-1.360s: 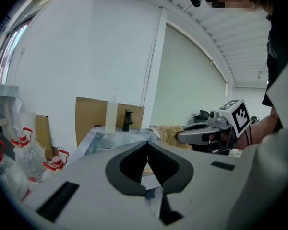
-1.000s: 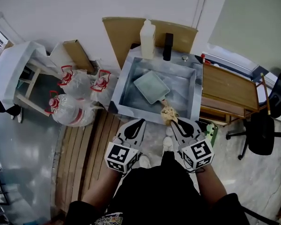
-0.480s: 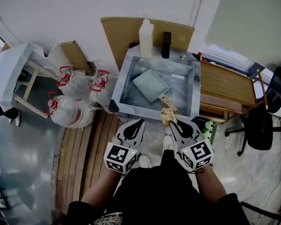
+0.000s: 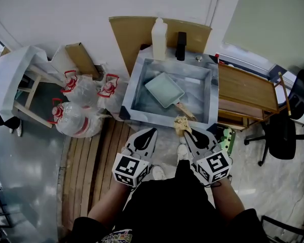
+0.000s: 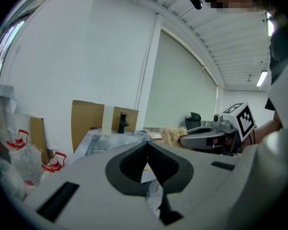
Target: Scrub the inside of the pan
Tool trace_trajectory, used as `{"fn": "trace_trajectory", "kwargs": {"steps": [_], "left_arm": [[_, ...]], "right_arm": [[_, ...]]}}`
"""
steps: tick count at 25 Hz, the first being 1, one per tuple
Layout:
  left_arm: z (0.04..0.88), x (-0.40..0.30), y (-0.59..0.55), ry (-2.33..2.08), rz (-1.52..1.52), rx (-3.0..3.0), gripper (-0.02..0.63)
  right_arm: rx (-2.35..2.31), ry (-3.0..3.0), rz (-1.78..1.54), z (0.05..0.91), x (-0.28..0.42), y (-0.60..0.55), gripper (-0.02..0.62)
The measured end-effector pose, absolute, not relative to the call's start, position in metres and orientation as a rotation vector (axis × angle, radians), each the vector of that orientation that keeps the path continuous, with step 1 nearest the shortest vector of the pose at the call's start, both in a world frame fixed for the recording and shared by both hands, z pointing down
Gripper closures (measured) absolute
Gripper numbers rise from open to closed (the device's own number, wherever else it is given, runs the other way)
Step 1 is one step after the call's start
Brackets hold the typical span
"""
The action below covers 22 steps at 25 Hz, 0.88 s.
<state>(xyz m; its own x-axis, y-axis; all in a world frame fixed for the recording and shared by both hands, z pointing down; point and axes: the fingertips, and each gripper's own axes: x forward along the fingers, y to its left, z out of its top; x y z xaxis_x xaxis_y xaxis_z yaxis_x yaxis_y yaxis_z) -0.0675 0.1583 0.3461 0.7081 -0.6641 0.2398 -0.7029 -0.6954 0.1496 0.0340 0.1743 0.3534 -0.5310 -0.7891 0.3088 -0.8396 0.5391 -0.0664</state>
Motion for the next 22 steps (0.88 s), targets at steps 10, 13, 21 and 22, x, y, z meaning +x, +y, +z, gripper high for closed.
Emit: {"fn": "trace_trajectory", "kwargs": {"steps": [10,13,21,22], "left_arm": [[0.3489,-0.0737,0.1564,-1.089,0.243,2.676,0.598],[0.3492,-0.0745,0.1549,-1.092,0.237,2.674,0.597],[0.3519,-0.0762,0.1540,-1.098,0.240,2.667,0.597],[0.3521,-0.0763,0.1541,-1.099,0.239,2.666,0.597]], "right_arm": [[1.364,-2.534,0.308,0.3542,0.0261,0.1723,0.546],[1.363,-2.534,0.311,0.3550,0.0248,0.1715,0.546],[1.360,-2.533,0.316,0.3567,0.0247,0.1698,0.546],[1.361,-2.533,0.316,0.3565,0.0245,0.1698,0.546]]}}
